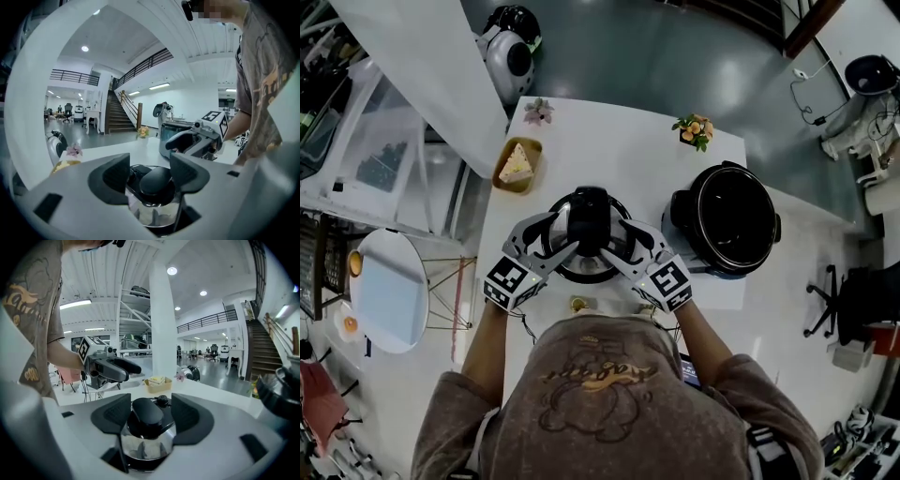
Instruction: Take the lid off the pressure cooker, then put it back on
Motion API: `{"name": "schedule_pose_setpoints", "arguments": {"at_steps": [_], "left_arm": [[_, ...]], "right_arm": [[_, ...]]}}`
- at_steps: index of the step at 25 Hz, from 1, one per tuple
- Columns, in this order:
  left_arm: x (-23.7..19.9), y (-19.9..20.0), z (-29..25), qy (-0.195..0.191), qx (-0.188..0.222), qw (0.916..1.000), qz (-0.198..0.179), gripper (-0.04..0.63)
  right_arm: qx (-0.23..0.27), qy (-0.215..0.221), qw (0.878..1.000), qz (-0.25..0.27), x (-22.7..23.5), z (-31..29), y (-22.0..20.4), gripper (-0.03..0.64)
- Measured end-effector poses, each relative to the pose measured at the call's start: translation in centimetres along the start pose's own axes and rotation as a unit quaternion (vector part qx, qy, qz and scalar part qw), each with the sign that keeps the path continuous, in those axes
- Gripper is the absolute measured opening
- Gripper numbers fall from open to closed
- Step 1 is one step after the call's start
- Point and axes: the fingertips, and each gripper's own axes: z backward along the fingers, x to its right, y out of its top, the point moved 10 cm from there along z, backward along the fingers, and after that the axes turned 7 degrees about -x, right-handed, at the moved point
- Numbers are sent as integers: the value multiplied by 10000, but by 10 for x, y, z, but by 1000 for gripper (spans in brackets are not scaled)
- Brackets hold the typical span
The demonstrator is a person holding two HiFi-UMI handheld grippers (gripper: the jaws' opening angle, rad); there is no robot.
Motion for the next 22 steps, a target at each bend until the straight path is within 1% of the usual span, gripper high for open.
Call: {"name": "schedule_pose_setpoints", "arguments": {"at_steps": [3, 6, 12, 17, 22], "left_arm": [[6, 3, 12, 132, 107, 9999, -13, 259], [10, 4, 18, 180, 178, 9997, 23, 259], [11, 0, 18, 145, 109, 9998, -15, 259], [9, -7, 9, 0, -69, 9999, -75, 259], [7, -22, -9, -242, -435, 9984, -256, 261]], "right_arm": [[72, -57, 9999, -115, -5, 6, 0, 261], [139, -131, 9996, -203, -5, 13, 0, 259], [194, -83, 9996, -162, -4, 13, 3, 259], [-1, 72, 9999, -74, -3, 2, -1, 259], [-345, 210, 9992, 1, 2, -15, -16, 264]]}}
